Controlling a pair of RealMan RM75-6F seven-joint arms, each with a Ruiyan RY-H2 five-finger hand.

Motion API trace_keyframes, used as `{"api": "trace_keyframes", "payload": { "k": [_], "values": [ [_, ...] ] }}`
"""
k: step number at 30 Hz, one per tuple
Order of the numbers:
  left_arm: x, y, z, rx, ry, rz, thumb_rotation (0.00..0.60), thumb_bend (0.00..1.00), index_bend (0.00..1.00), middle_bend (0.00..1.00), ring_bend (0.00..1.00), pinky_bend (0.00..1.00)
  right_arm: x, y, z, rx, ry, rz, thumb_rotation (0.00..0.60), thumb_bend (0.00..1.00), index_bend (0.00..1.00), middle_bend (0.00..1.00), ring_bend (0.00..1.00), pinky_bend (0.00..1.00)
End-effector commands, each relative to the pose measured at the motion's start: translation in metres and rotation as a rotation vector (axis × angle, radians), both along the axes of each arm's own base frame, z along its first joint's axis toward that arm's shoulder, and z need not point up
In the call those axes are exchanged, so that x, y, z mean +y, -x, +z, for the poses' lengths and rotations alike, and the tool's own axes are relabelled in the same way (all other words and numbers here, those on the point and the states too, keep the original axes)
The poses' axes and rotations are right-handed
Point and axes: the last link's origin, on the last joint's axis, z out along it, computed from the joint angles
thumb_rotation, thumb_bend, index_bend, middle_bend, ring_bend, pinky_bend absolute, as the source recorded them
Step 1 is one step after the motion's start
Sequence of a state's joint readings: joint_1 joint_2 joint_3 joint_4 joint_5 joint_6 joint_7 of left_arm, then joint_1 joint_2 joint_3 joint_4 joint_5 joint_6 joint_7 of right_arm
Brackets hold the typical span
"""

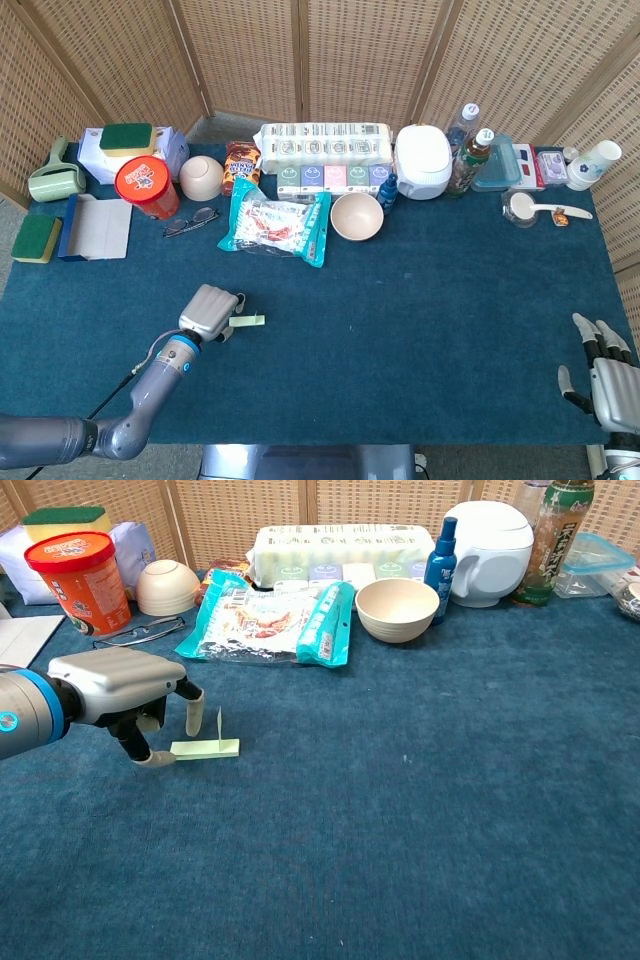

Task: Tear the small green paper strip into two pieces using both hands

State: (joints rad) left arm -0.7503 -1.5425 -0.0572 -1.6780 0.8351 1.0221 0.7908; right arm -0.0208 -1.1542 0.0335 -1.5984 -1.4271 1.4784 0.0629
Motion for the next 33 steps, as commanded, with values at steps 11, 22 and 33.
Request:
{"api": "trace_keyframes", "payload": {
  "k": [11,22,33],
  "values": [
    [-0.0003,-0.0025,-0.0034,0.014,-0.001,-0.002,0.6,0.27,0.41,1.0,1.0,1.0,0.0009,0.003,-0.0001,-0.003,0.0,-0.004,0.6,0.5,0.03,0.14,0.03,0.11],
    [0.0013,-0.002,-0.0057,0.028,-0.01,0.01,0.6,0.27,0.43,1.0,1.0,1.0,0.0028,0.0049,-0.0007,-0.01,0.0,-0.01,0.6,0.5,0.03,0.14,0.03,0.11],
    [0.0005,-0.0029,-0.0083,0.036,-0.012,0.011,0.6,0.27,0.44,1.0,1.0,1.0,0.0055,0.0081,0.0007,-0.012,0.006,-0.021,0.6,0.5,0.03,0.14,0.03,0.11]
  ]
}}
